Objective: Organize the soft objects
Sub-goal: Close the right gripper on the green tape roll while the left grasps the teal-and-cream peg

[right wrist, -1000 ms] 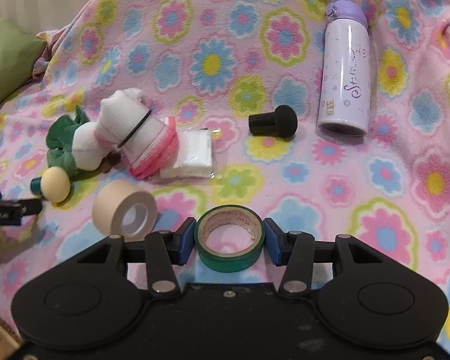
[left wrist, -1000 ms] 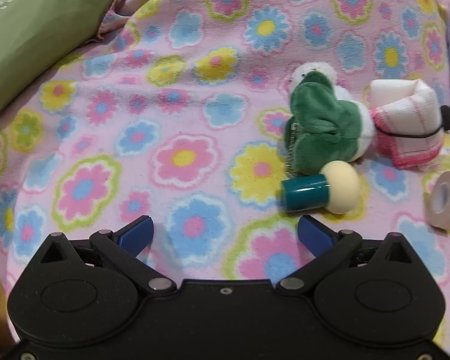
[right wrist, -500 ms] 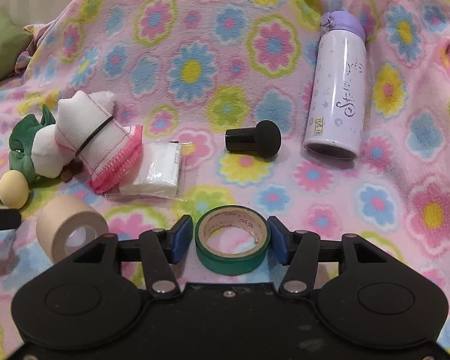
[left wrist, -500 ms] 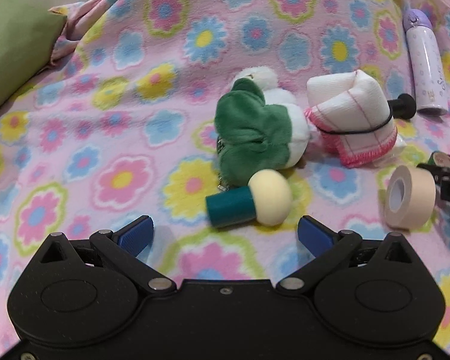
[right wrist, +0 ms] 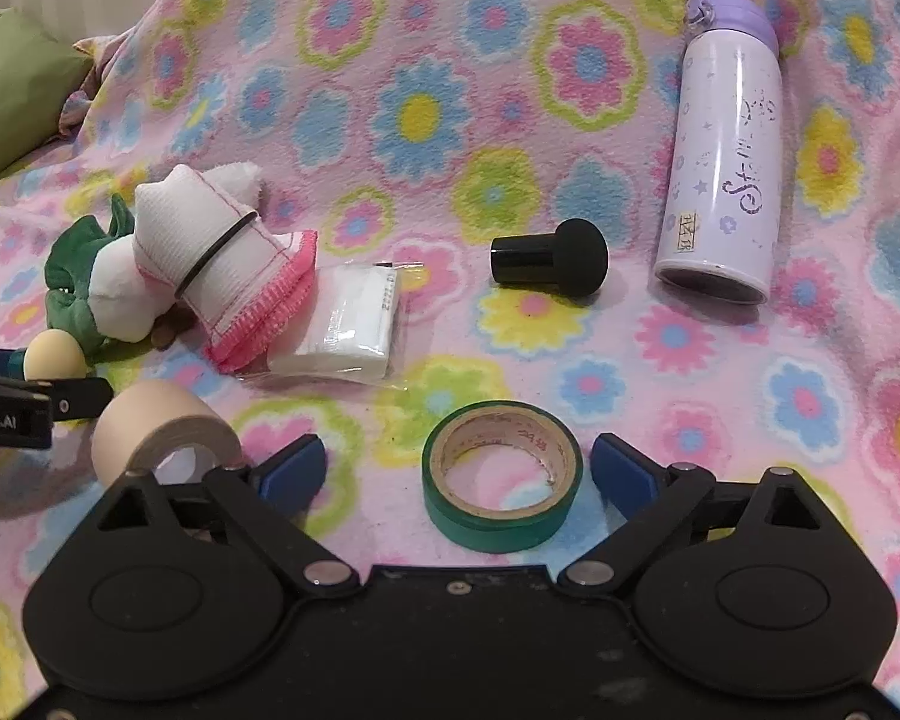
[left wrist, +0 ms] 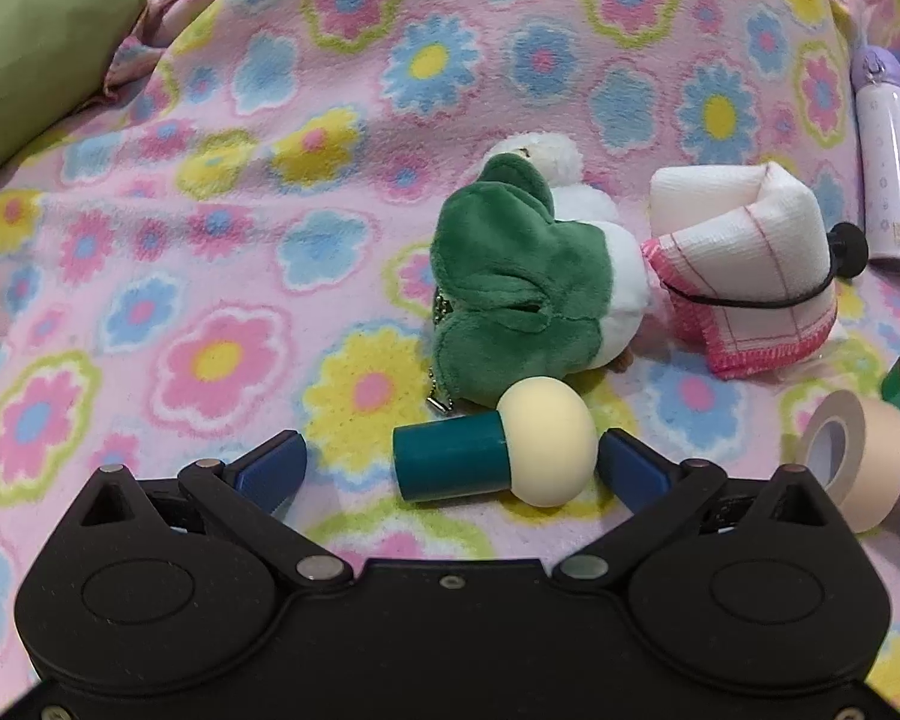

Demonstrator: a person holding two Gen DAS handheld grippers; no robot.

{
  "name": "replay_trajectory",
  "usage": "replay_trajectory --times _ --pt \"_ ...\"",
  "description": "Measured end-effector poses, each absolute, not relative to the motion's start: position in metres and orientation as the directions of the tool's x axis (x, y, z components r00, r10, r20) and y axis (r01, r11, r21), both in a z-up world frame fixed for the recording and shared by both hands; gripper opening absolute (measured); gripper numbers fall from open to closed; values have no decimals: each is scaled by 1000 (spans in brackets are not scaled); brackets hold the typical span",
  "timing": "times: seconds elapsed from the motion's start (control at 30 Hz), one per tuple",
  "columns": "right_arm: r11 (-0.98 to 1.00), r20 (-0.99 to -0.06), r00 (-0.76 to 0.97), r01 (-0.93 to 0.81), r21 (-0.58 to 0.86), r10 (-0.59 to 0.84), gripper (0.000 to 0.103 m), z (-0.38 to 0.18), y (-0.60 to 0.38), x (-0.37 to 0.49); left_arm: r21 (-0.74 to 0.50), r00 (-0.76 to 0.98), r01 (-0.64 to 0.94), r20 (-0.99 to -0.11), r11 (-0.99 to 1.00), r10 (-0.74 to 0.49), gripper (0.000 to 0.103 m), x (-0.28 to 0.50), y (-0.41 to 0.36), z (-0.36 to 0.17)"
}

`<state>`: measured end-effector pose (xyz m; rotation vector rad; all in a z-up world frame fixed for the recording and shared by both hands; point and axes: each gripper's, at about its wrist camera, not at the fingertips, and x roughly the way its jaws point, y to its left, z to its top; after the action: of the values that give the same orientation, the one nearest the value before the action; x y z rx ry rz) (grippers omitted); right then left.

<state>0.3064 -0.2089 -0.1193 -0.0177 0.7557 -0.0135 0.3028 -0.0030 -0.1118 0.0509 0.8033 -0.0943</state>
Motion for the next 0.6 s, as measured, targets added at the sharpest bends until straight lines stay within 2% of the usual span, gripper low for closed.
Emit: replay_trajectory --times 0.2,0.27,0.37,0.43,0.5,0.6 --pt "1000 -679 734 7 -13 -14 96 -120 -210 306 13 705 120 -705 993 -76 101 301 -3 -114" --pt "1000 -672 740 16 -12 -20 93 -120 -210 304 12 710 120 -700 993 -78 101 300 -3 -114" --pt "998 -648 760 54 -9 -47 77 -119 -212 298 6 715 121 -694 993 -83 100 299 -1 -115" --pt "996 -631 773 89 1 -68 62 -118 -216 294 -1 717 124 -691 992 -90 99 299 -1 -115" --pt "994 -621 779 112 3 -86 54 -118 -218 292 -4 718 126 -690 992 -93 99 299 0 -114" --pt "994 -616 782 113 -3 -91 50 -118 -217 291 -3 719 126 -689 992 -93 99 298 0 -115"
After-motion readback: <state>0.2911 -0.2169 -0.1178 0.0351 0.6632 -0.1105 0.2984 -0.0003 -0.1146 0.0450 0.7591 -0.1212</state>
